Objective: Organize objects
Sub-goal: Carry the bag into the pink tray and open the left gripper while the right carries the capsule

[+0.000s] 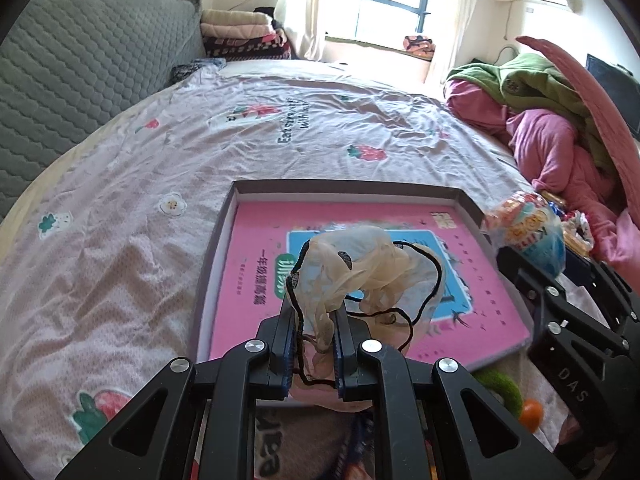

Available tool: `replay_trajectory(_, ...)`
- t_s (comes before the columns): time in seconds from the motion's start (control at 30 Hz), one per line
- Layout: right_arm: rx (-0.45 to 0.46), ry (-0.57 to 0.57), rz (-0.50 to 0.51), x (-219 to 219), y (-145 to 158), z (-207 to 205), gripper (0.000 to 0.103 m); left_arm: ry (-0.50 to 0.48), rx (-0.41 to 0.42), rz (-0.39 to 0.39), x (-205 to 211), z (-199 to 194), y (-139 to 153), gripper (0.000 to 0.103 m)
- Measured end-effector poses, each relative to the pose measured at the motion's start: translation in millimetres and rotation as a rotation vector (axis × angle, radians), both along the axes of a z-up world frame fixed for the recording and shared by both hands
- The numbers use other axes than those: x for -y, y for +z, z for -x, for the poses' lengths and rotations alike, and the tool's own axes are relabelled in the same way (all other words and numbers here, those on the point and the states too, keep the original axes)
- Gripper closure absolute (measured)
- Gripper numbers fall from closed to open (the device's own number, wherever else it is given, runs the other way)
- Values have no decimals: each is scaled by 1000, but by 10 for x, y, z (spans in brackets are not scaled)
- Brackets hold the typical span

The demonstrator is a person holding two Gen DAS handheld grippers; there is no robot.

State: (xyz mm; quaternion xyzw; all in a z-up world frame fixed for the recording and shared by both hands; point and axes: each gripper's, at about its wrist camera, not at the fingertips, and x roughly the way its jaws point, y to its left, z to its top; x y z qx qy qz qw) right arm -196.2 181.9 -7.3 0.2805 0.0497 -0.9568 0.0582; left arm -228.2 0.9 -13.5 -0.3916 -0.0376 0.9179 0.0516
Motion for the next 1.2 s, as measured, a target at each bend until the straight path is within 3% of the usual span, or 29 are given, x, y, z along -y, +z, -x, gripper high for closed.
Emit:
replay_trajectory(0.27,75,-18,-16,-125,-106,278,51,36,30,23,149,233,-77,88)
replay_trajectory(0.67,232,-47,-25,-218,-409,417,51,72,81,-7,302,406,-225,85)
replay_trajectory(1.2,273,-55,-44,-205,-512,490,51,90,116,-15,368,500,-351,82)
